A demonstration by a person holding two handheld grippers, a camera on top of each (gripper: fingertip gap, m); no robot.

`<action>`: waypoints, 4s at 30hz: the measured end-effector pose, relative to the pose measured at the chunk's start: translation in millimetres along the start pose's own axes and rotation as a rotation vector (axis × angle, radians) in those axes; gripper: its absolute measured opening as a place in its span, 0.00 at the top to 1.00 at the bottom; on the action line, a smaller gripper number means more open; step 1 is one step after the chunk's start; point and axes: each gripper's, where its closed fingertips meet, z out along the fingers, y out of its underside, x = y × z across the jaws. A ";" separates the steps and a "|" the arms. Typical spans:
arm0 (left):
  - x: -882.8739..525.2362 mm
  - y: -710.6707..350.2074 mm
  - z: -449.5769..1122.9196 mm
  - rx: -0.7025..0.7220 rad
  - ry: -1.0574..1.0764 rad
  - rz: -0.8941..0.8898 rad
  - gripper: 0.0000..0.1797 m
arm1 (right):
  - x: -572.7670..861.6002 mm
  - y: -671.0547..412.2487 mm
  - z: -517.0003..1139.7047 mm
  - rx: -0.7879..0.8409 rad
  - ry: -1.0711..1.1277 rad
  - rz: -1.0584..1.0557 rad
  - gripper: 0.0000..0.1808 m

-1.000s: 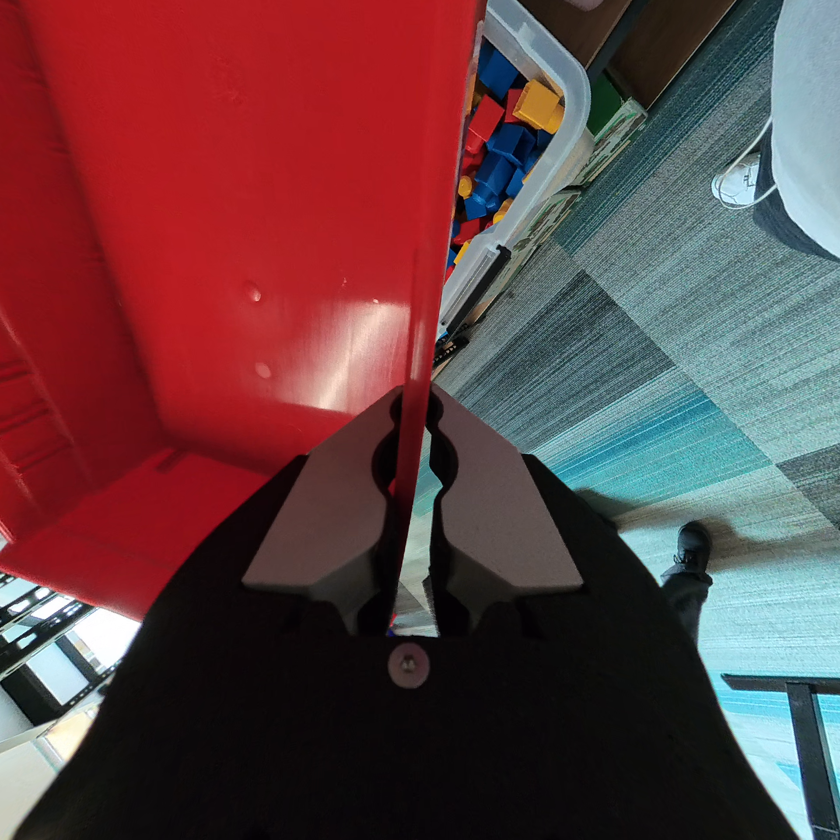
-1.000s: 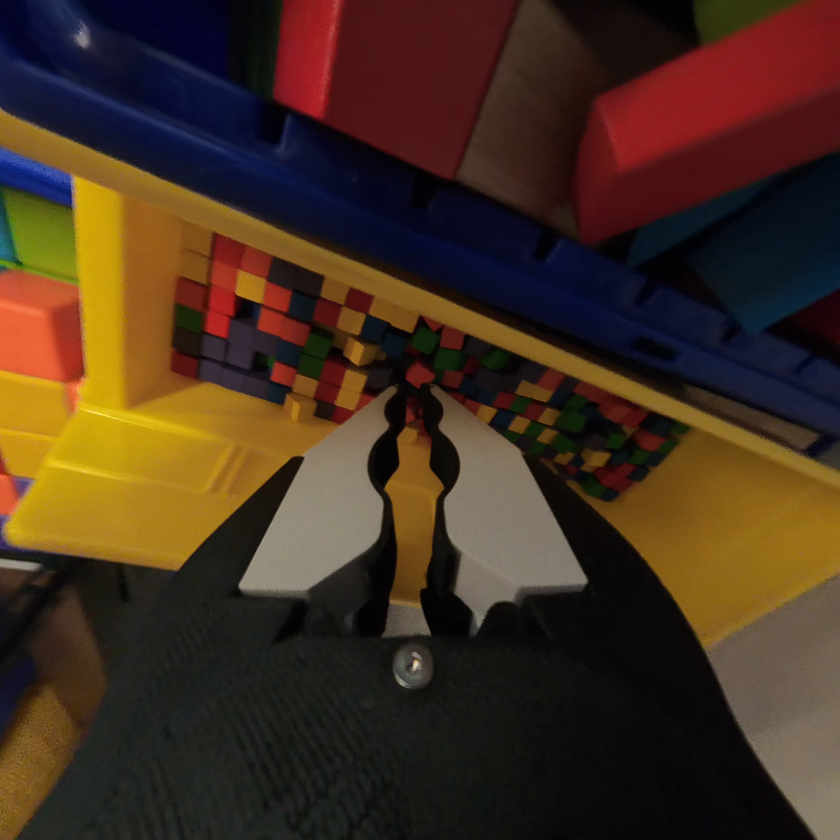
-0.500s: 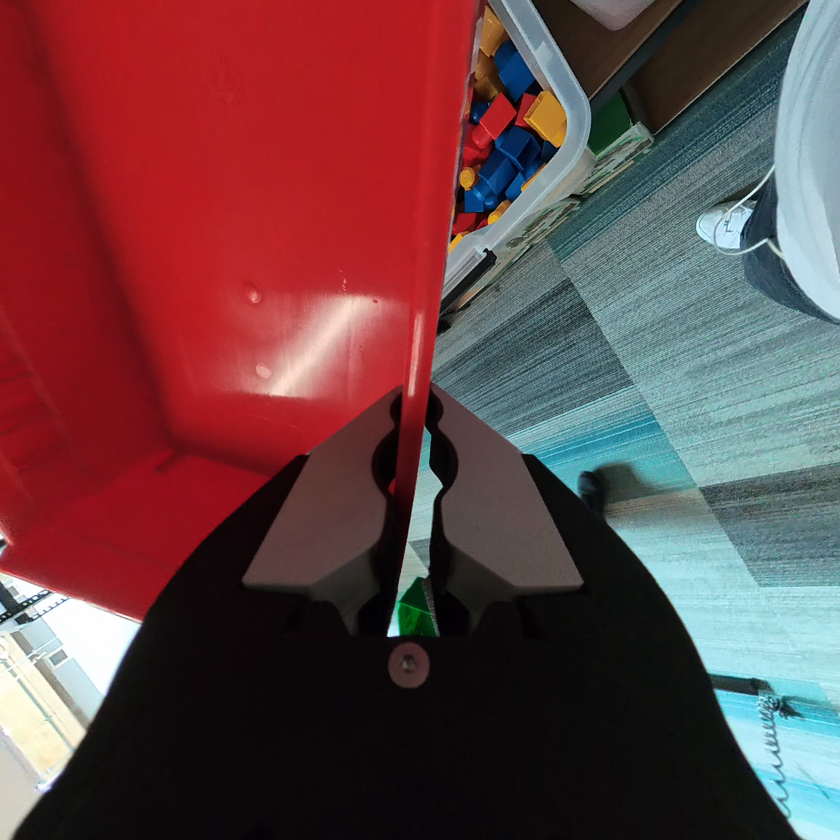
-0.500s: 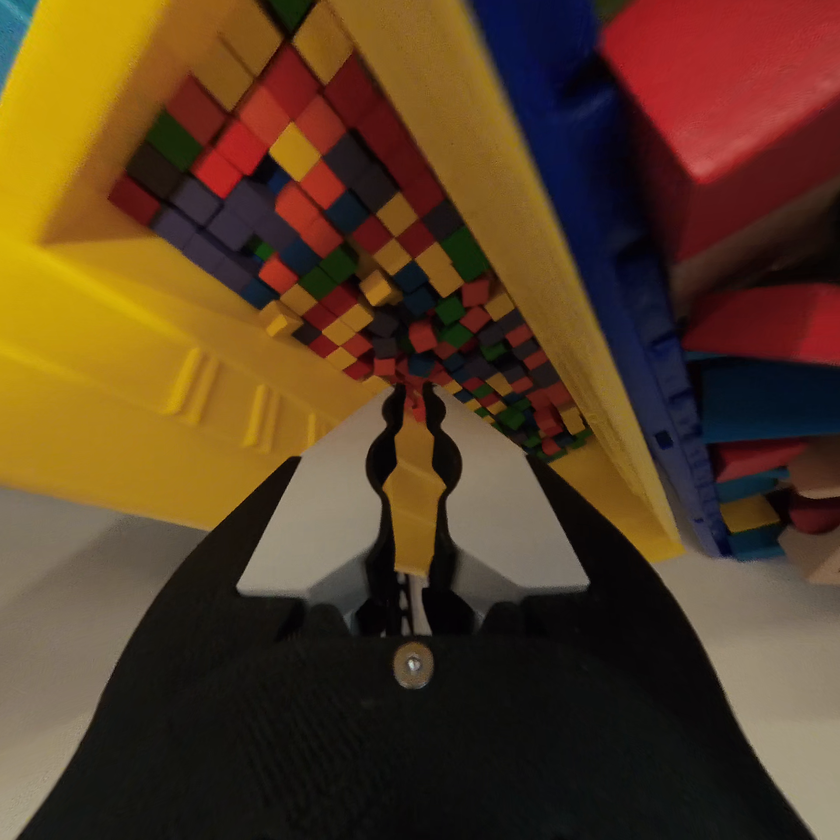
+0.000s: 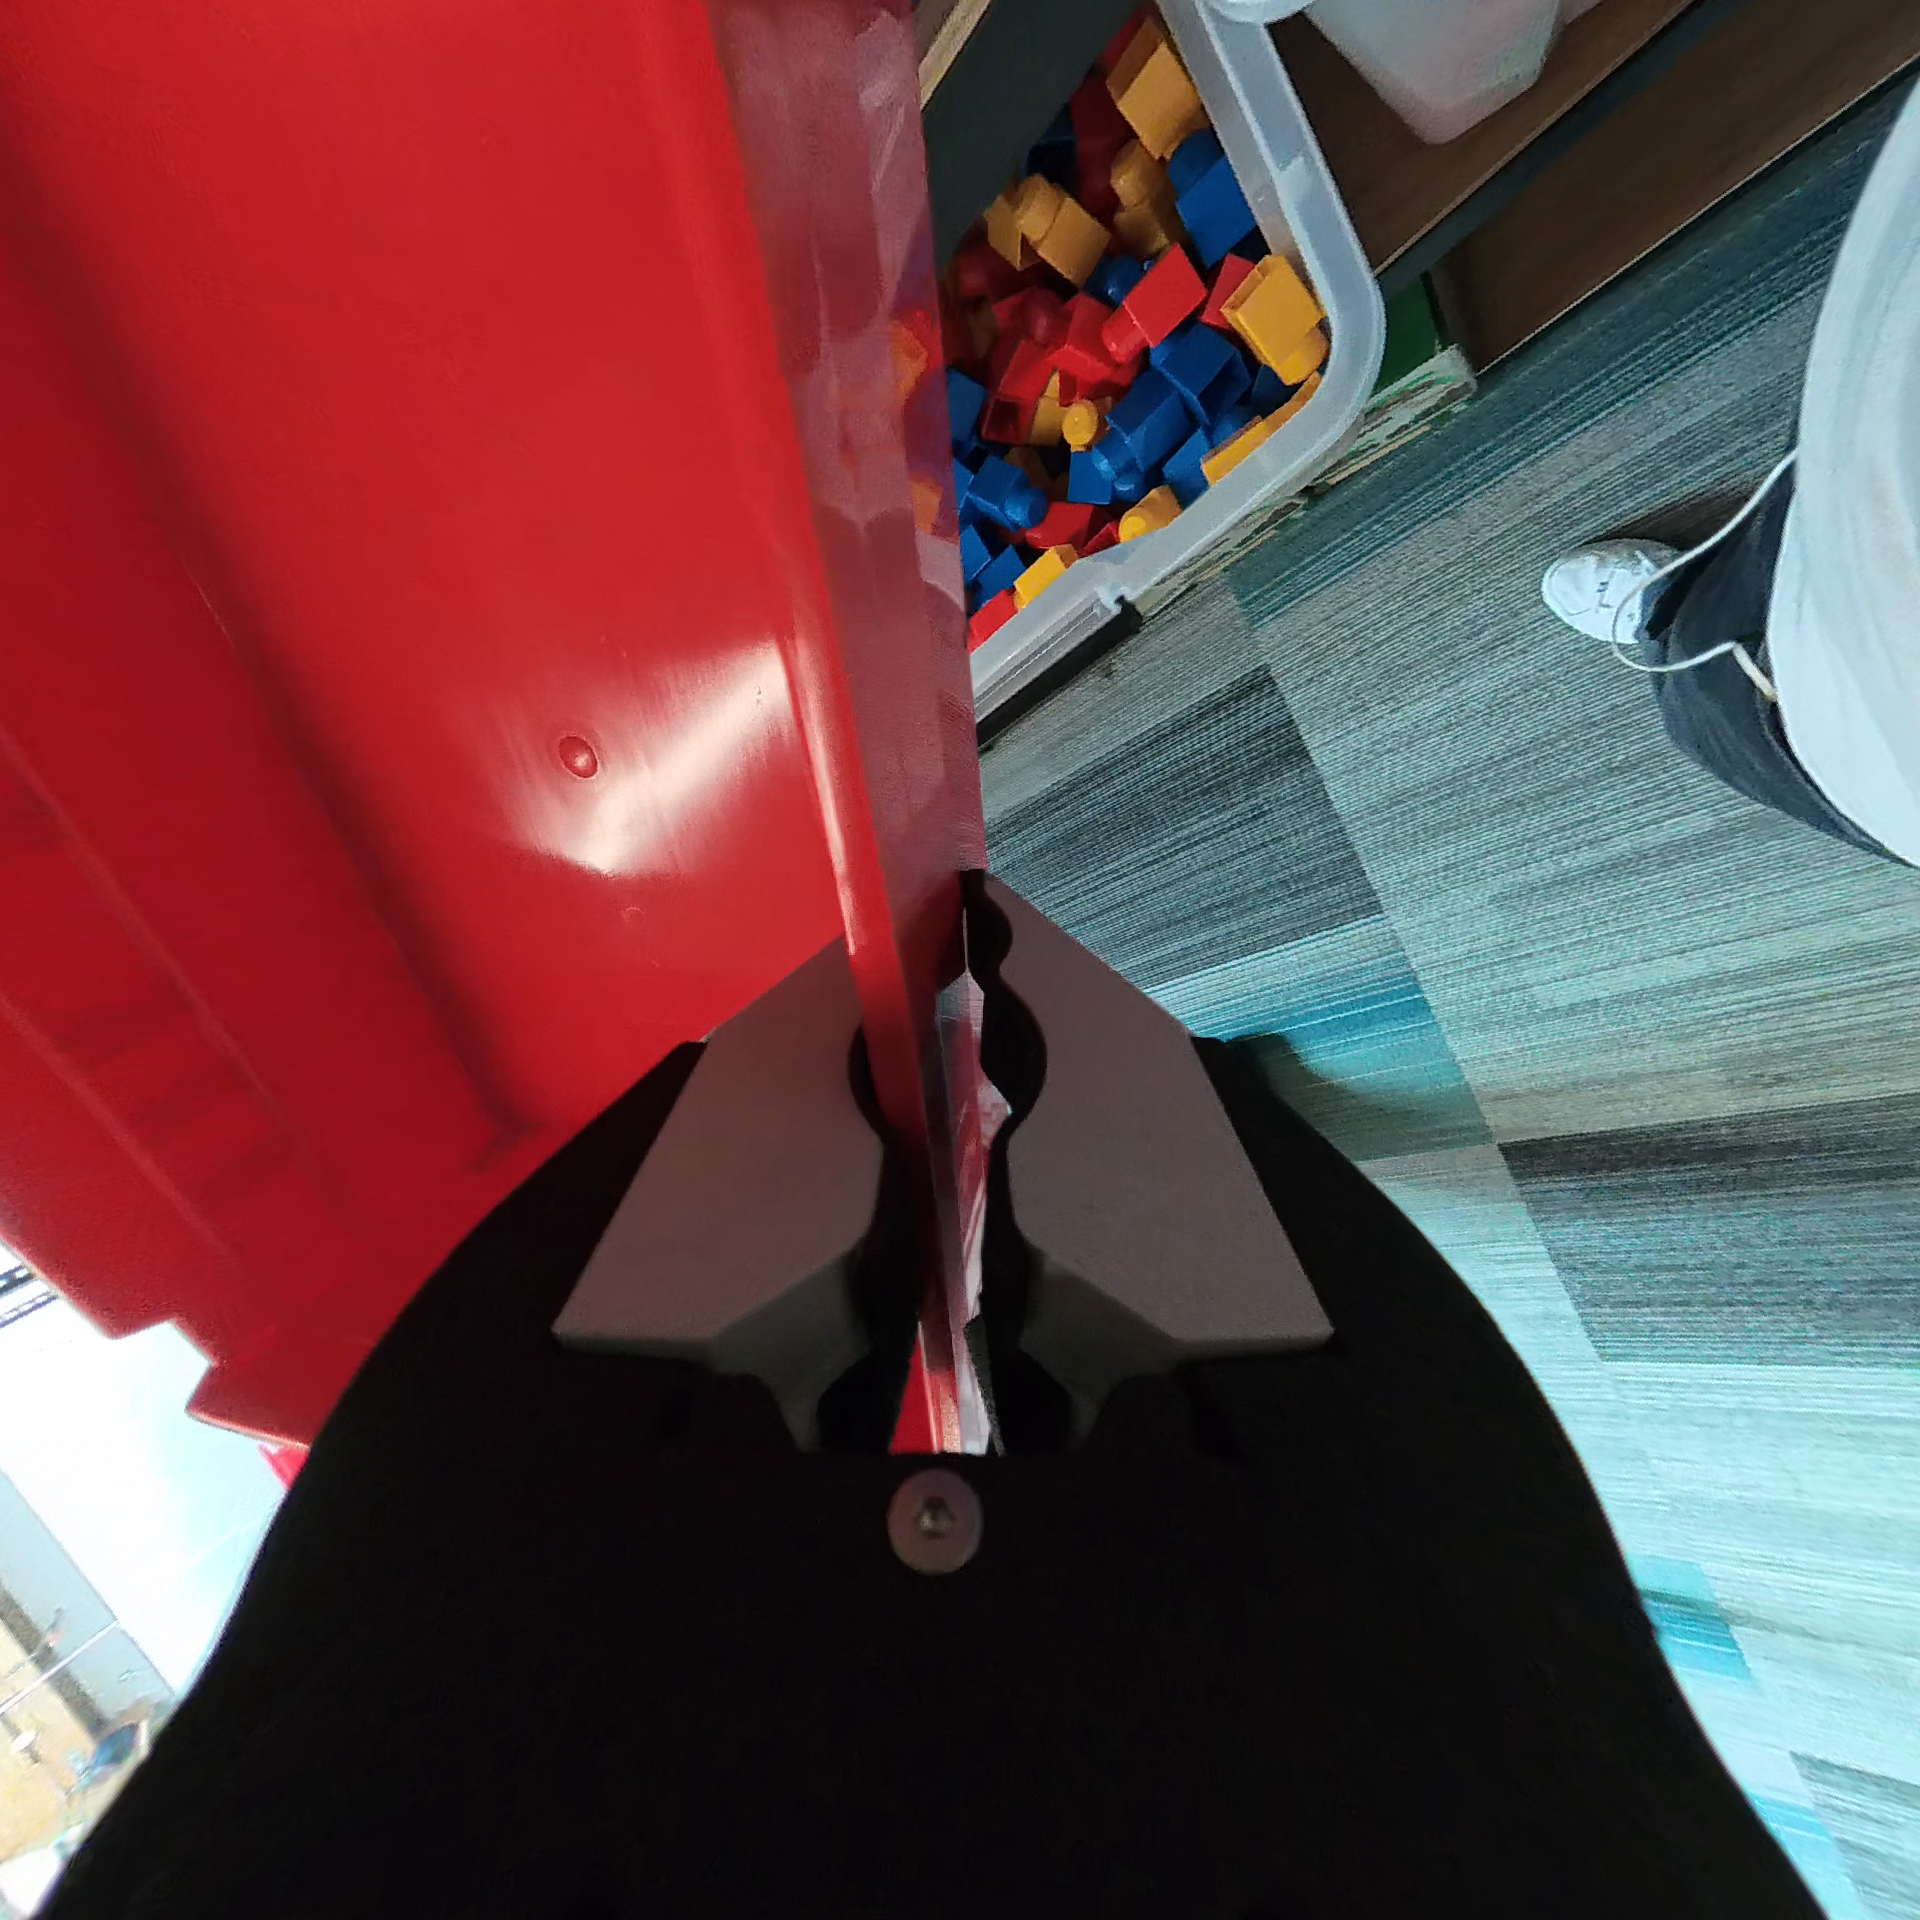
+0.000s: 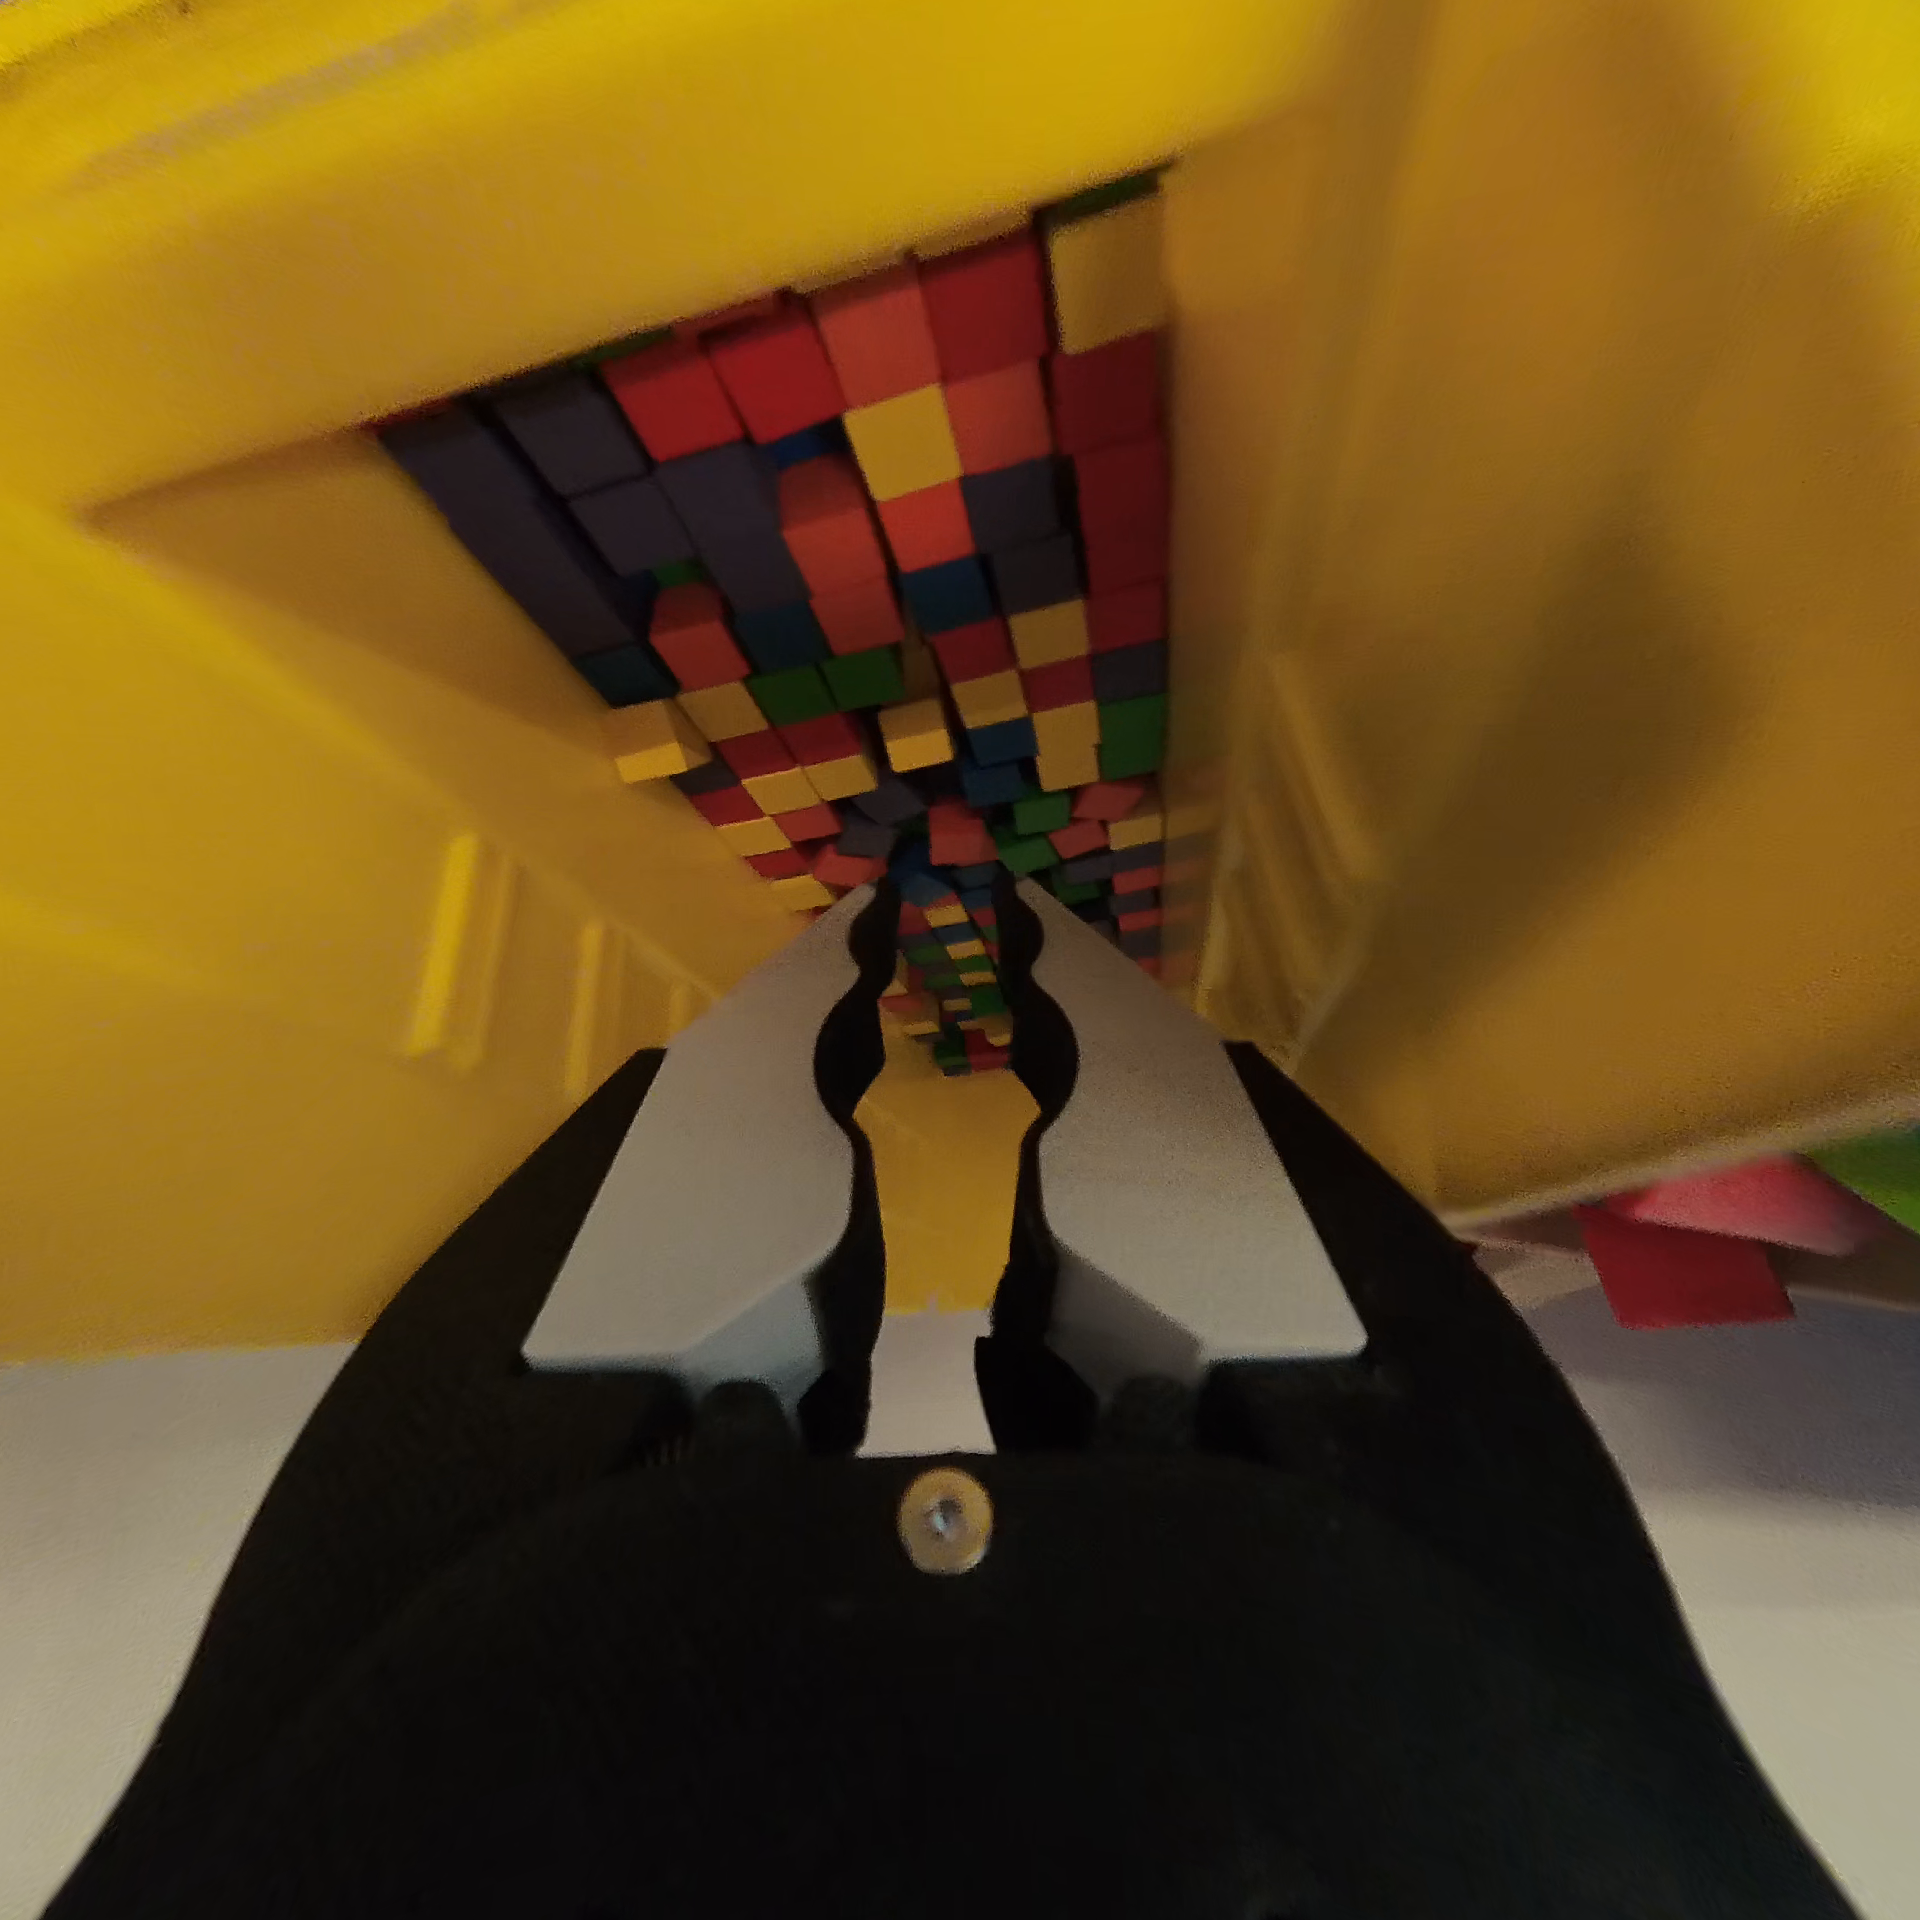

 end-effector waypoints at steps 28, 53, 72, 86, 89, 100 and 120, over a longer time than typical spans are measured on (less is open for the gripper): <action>53.3 -7.7 -21.5 -0.070 0.002 -0.015 0.99 | -0.8 19.4 -24.1 -0.126 -0.079 0.006 0.94; 75.0 -46.6 -9.6 0.054 0.066 -0.004 0.99 | 27.7 -359.0 -296.1 0.614 0.230 -0.482 0.85; 103.7 35.8 -42.4 -0.001 0.033 0.005 0.99 | -0.4 0.4 -68.5 0.628 -0.372 1.290 0.90; 115.3 34.6 -56.7 -0.046 0.023 -0.091 0.99 | 4.4 5.6 -4.6 0.481 -0.416 0.910 1.00; 122.2 33.7 -56.7 -0.079 0.037 -0.130 0.99 | -0.7 14.1 -2.8 0.337 -0.404 0.746 0.98; 117.2 20.9 -63.4 -0.127 -0.014 -0.334 0.99 | 1.3 -2.6 -18.1 0.091 -0.138 0.184 0.96; 108.1 -4.5 -75.1 -0.129 0.030 -0.347 0.99 | -1.5 2.2 4.0 0.003 -0.037 0.011 0.93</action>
